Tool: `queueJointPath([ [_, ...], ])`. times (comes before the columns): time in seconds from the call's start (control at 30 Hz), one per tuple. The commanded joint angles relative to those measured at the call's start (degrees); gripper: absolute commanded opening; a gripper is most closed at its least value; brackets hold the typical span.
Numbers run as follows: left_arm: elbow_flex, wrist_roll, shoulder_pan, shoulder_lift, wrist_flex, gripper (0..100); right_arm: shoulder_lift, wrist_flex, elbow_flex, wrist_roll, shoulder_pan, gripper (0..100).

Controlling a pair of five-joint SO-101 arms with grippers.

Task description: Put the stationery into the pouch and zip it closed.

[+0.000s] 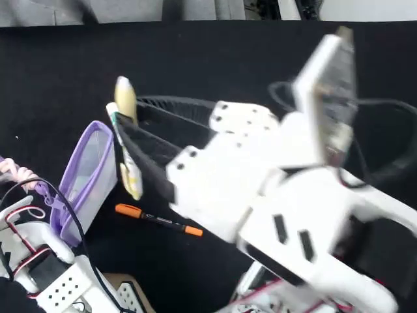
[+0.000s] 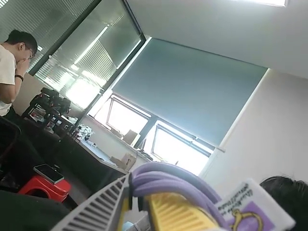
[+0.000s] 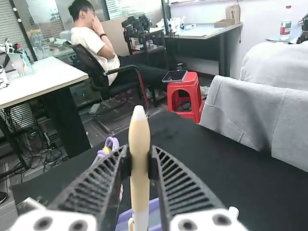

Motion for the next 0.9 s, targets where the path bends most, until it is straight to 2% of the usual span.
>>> queueJointPath([
  [0.0, -0.48, -0.44, 0.13, -0.26, -0.88, 3, -3.56, -4.84, 7.96, 0.0, -0.26, 1.1],
  [0.4, -0.48, -0.44, -0.04, -0.26, -0.62, 3, -5.32, -40.35, 43.82, 0.0, -0.44, 1.1],
  [0.77, -0.48, -0.44, -0.04, -0.26, -0.62, 3, -21.23, -70.15, 83.03, 0.0, -0.53, 1.1],
  [0.87, -0.48, -0.44, -0.04, -0.26, -0.62, 3, -25.45, -74.02, 91.12, -0.44, -0.62, 1.1],
])
